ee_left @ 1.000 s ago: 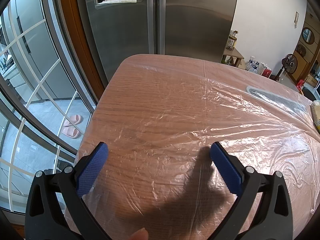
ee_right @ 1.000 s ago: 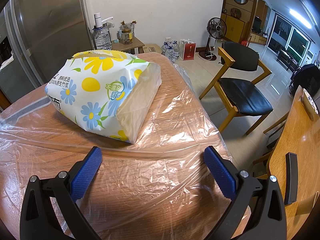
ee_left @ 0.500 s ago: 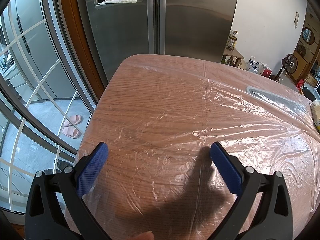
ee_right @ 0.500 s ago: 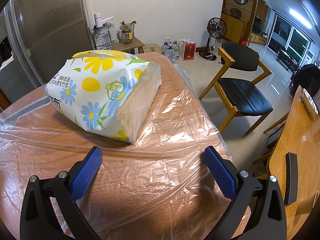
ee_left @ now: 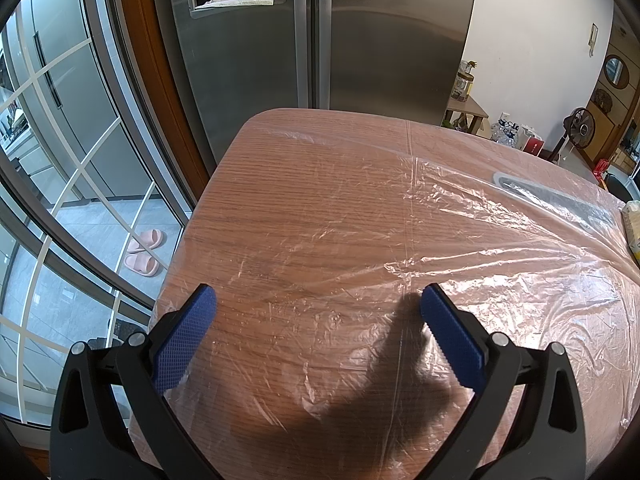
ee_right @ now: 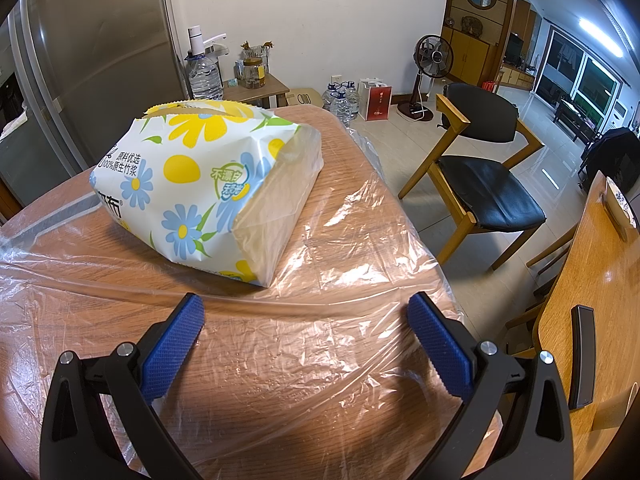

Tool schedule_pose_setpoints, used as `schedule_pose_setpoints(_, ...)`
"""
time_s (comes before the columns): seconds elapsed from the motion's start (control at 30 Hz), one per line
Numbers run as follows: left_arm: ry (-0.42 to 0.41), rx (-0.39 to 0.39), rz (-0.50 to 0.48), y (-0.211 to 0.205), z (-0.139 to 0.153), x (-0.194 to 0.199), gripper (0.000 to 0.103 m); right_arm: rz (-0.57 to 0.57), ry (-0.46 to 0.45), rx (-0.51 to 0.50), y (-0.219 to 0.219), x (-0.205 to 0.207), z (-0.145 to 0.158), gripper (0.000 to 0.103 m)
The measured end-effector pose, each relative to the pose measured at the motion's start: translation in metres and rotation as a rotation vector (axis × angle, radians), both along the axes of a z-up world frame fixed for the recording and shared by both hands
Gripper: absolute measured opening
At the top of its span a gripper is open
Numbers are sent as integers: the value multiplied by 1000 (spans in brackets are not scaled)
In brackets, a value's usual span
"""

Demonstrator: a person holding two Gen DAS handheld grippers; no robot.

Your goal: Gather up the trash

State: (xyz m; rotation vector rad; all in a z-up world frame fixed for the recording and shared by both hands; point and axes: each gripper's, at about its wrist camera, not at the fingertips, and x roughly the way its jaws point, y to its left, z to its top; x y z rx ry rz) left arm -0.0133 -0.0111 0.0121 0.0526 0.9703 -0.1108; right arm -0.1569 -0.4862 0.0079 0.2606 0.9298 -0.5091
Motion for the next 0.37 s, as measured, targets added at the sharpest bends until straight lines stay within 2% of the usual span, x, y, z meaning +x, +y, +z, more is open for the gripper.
schedule_pose_setpoints(0.37,0,-3,0,2,0,2,102,0,0,0,-1,0,0,99)
